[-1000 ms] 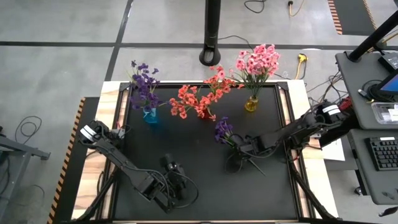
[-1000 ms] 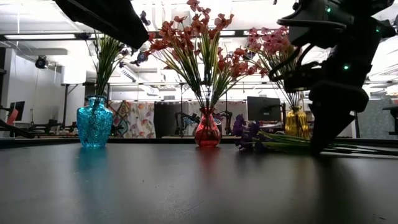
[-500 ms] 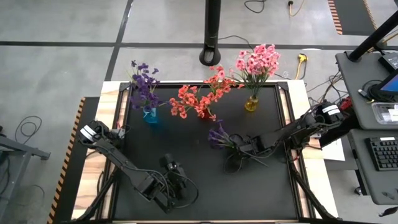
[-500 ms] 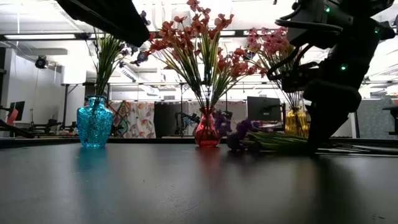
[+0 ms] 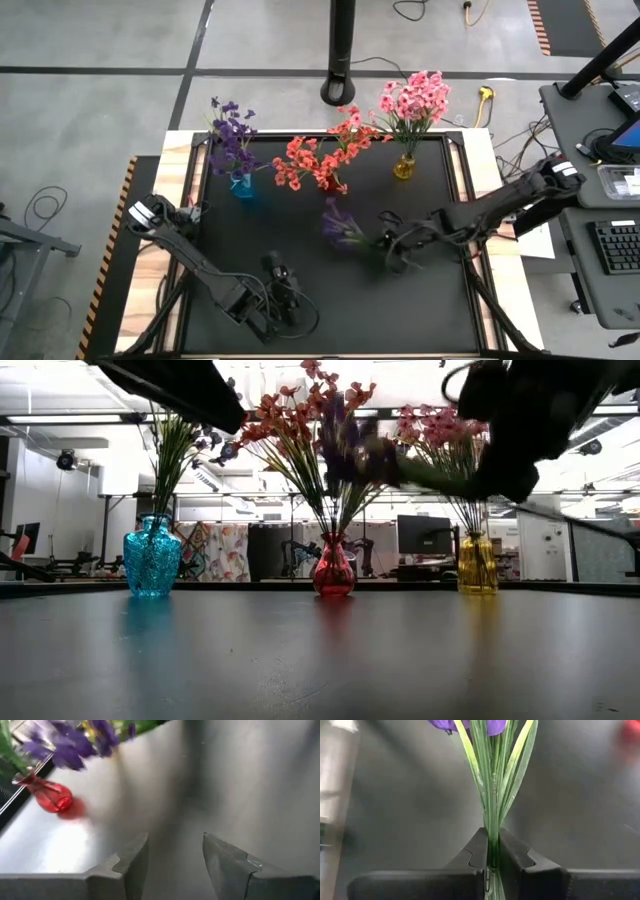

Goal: Sort flowers into vase by color
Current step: Put the violet flowers into the blue vase

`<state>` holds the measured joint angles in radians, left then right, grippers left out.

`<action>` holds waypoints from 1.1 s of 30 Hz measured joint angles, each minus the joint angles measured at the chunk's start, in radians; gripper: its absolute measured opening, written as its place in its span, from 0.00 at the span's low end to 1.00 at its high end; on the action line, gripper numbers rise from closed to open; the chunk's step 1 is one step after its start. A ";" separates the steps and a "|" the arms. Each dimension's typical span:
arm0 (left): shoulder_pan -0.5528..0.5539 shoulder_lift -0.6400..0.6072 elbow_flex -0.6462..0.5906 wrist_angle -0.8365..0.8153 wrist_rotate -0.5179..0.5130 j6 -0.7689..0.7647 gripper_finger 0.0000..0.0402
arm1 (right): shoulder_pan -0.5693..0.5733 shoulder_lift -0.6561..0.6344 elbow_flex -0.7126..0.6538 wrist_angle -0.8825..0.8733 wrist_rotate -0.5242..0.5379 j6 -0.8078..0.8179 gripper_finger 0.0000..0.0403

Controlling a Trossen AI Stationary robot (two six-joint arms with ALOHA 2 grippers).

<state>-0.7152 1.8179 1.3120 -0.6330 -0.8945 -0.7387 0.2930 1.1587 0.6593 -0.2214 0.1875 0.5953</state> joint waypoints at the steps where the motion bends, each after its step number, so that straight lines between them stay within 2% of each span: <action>1: 0.000 0.000 -0.009 0.020 -0.002 0.016 0.41 | 0.007 -0.015 -0.020 0.071 -0.024 -0.018 0.06; 8: -0.008 0.000 -0.022 0.139 -0.015 0.097 0.34 | 0.050 -0.042 -0.159 0.501 -0.215 -0.131 0.06; 15: -0.021 0.000 -0.022 0.452 -0.014 0.408 0.31 | 0.076 0.000 -0.209 0.878 -0.222 -0.307 0.06; 18: -0.012 0.000 -0.022 0.515 -0.041 0.465 0.31 | 0.076 0.040 -0.208 1.006 -0.223 -0.384 0.06; 21: 0.006 0.000 -0.022 0.527 -0.092 0.456 0.31 | 0.081 0.101 -0.190 1.105 -0.223 -0.448 0.06; 24: 0.036 0.000 -0.022 0.541 -0.092 0.445 0.33 | 0.083 0.171 -0.146 1.180 -0.224 -0.497 0.06; 33: 0.078 0.000 -0.022 0.609 -0.092 0.483 0.51 | 0.083 0.344 0.053 1.208 -0.222 -0.678 0.06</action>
<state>-0.6375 1.8179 1.2898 -0.0245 -0.9865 -0.2557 0.3756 1.5032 0.7127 0.9871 -0.0343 -0.0823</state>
